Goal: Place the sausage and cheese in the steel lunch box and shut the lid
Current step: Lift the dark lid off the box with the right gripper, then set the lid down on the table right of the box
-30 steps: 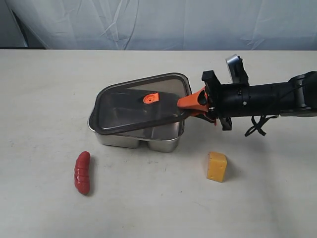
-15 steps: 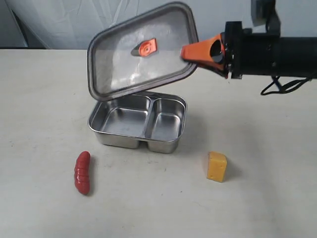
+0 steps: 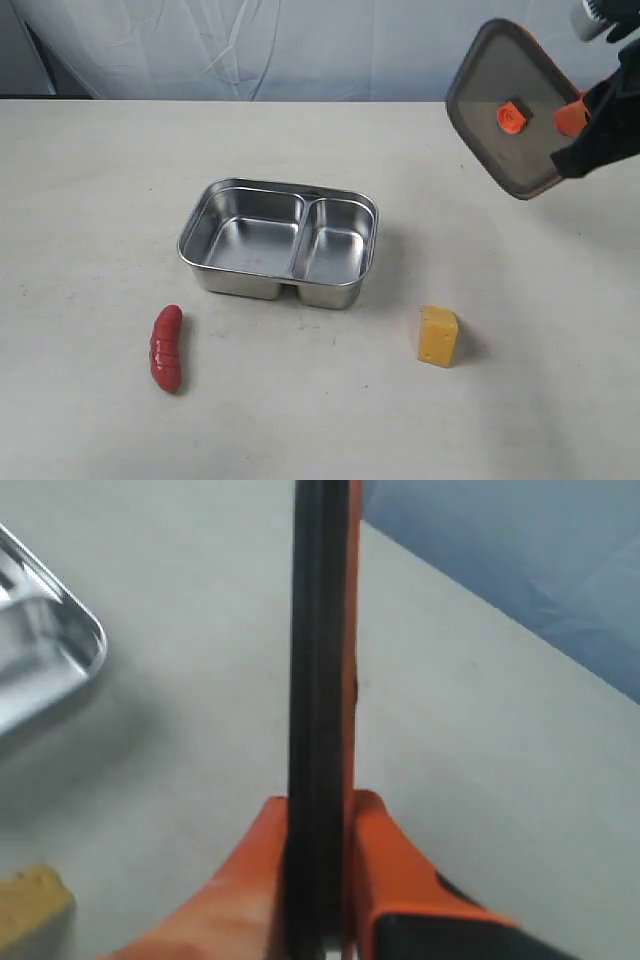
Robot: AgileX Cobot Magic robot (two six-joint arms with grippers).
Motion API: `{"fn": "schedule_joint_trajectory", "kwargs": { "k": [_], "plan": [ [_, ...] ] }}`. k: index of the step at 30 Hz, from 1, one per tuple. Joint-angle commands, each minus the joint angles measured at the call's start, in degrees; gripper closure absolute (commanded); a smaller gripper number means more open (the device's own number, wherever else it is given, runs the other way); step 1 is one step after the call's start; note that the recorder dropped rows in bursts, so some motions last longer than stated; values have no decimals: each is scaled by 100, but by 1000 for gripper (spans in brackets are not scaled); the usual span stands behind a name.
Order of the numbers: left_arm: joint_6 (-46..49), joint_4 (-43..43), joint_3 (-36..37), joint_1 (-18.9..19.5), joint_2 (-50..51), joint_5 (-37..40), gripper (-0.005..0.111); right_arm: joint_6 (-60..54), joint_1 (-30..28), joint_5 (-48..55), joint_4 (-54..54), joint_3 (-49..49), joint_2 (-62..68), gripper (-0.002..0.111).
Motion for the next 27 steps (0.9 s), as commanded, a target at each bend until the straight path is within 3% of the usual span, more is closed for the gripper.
{"fn": "schedule_joint_trajectory", "kwargs": {
  "k": [1, 5, 11, 16, 19, 24, 27],
  "plan": [
    [5, -8, 27, 21, -30, -27, 107, 987, 433, 248, -2272, 55, 106, 109],
    [5, -8, 27, 21, -30, -27, 107, 1404, 941, 1005, -3167, 55, 433, 109],
    [5, -8, 27, 21, -30, -27, 107, 1482, 1180, 1730, -2663, 55, 1194, 109],
    [5, -8, 27, 21, -30, -27, 107, 2290, 1180, 1680, -2531, 55, 1955, 108],
    [5, -8, 27, 21, -30, -27, 107, 2446, 1180, 1638, -2211, 55, 2331, 92],
    [5, -8, 27, 21, -30, -27, 107, 2460, 1180, 1559, -1596, 55, 2683, 35],
    [5, -8, 27, 21, -30, -27, 107, 2707, 1180, 1678, -1141, -123, 2685, 35]
  ]
}}
